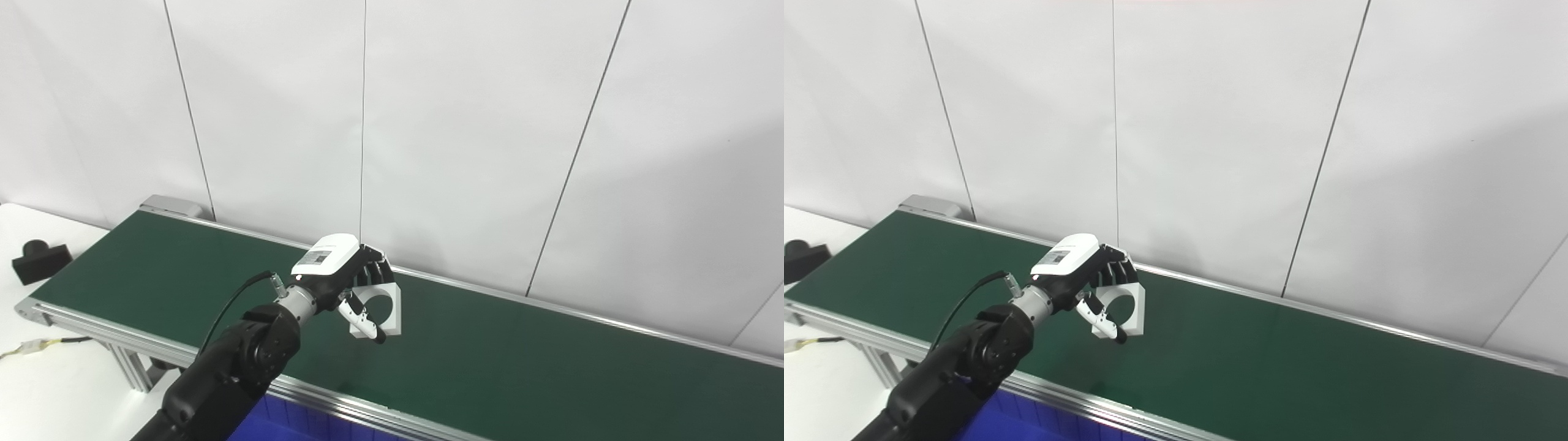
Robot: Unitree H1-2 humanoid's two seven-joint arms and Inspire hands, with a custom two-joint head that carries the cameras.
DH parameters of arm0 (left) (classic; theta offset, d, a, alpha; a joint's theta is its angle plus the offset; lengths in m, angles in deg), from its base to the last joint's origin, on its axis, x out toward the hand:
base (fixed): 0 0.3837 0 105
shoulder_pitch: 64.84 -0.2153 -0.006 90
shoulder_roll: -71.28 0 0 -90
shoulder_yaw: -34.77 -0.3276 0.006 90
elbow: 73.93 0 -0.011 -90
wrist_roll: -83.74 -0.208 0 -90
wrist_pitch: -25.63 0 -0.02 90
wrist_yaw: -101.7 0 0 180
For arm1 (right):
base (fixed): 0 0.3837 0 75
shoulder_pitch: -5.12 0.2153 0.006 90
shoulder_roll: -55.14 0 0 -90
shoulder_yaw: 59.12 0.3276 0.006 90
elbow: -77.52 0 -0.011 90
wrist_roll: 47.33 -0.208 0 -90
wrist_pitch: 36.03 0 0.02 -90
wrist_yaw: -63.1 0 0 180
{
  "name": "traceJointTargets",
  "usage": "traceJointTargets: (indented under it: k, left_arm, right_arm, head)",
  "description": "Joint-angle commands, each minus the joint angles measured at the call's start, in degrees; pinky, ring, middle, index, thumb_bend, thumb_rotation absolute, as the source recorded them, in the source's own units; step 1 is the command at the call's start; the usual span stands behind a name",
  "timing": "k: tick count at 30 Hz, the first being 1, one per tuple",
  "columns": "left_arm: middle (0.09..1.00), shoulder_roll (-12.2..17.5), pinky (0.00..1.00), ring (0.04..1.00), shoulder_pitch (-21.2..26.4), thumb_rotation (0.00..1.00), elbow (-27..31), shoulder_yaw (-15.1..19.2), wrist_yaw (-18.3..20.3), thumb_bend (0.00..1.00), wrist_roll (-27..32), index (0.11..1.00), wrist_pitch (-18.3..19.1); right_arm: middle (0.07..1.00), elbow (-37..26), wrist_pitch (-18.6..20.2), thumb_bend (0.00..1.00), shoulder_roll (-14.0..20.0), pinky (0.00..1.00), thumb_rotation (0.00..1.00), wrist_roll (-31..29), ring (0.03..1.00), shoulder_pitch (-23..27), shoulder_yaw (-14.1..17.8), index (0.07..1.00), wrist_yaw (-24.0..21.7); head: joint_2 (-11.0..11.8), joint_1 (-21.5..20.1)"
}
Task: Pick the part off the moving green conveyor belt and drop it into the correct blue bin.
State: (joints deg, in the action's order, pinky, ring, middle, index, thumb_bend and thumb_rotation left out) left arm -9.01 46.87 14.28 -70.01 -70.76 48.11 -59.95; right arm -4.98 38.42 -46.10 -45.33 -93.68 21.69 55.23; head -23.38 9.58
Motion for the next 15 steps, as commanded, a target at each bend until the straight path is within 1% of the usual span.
traceJointTargets:
  k: [1,4,5,6,7,8,9,10,11,13,15]
  left_arm:
    - [0.476,1.2,0.39,0.413,1.3,0.00,2.8,1.2,-0.5,0.50,1.0,0.528,-3.1]
    - [0.469,1.0,0.40,0.413,0.8,0.00,3.7,1.7,0.0,0.50,1.9,0.519,-4.3]
    - [0.469,1.2,0.40,0.413,0.4,0.00,4.4,1.9,0.6,0.50,2.6,0.519,-4.8]
    - [0.465,1.5,0.39,0.406,0.1,0.00,5.3,2.0,1.4,0.50,3.4,0.529,-5.1]
    - [0.463,1.9,0.39,0.403,-0.3,0.00,6.4,2.1,2.7,0.50,4.3,0.535,-5.4]
    - [0.463,2.4,0.39,0.401,-0.5,0.00,7.5,2.1,4.1,0.50,5.0,0.537,-5.3]
    - [0.462,2.8,0.38,0.399,-0.7,0.00,8.5,2.1,5.6,0.50,5.6,0.536,-5.0]
    - [0.461,3.5,0.38,0.398,-0.9,0.00,9.7,2.1,7.6,0.50,7.1,0.536,-4.8]
    - [0.461,4.1,0.37,0.395,-1.1,0.00,10.9,2.1,9.5,0.50,8.5,0.538,-4.7]
    - [0.468,5.5,0.37,0.395,-1.8,0.00,13.5,2.0,13.1,0.50,11.0,0.539,-4.3]
    - [0.476,6.7,0.36,0.395,-2.8,0.00,15.8,2.0,15.5,0.50,12.4,0.533,-4.3]
  right_arm:
    - [0.829,-2.0,-2.1,0.86,-0.2,0.76,0.31,-0.1,0.823,0.2,0.1,0.879,0.0]
    - [0.828,-2.3,-1.9,0.86,-0.3,0.76,0.31,0.0,0.822,0.1,0.1,0.879,0.1]
    - [0.828,-2.6,-1.7,0.86,-0.2,0.76,0.31,0.0,0.822,-0.1,0.1,0.879,0.1]
    - [0.830,-2.8,-1.6,0.86,-0.2,0.77,0.31,0.0,0.825,-0.3,0.1,0.880,0.1]
    - [0.833,-3.3,-1.4,0.85,-0.2,0.77,0.31,-0.1,0.828,-0.5,0.1,0.881,0.1]
    - [0.836,-3.6,-1.2,0.84,-0.2,0.78,0.31,-0.1,0.831,-0.6,0.1,0.882,0.1]
    - [0.839,-4.1,-0.8,0.83,-0.2,0.79,0.30,-0.1,0.835,-0.7,0.1,0.882,0.1]
    - [0.843,-4.6,-0.3,0.83,-0.2,0.80,0.30,-0.1,0.838,-0.8,0.2,0.884,0.0]
    - [0.845,-5.2,0.3,0.82,-0.1,0.80,0.29,-0.2,0.841,-0.9,0.2,0.886,0.0]
    - [0.847,-6.3,1.0,0.81,-0.1,0.81,0.26,-0.4,0.841,-1.0,0.3,0.889,-0.1]
    - [0.850,-7.3,1.6,0.78,-0.1,0.82,0.22,-0.4,0.845,-1.2,0.3,0.891,0.0]
  head:
    - [-0.4,-0.2]
    - [-0.5,-0.3]
    - [-1.7,-1.0]
    - [-1.9,-1.2]
    - [-2.8,-1.7]
    - [-2.8,-1.7]
    - [-4.1,-2.3]
    - [-4.1,-2.3]
    - [-5.5,-2.9]
    - [-6.7,-3.5]
    - [-7.8,-4.0]
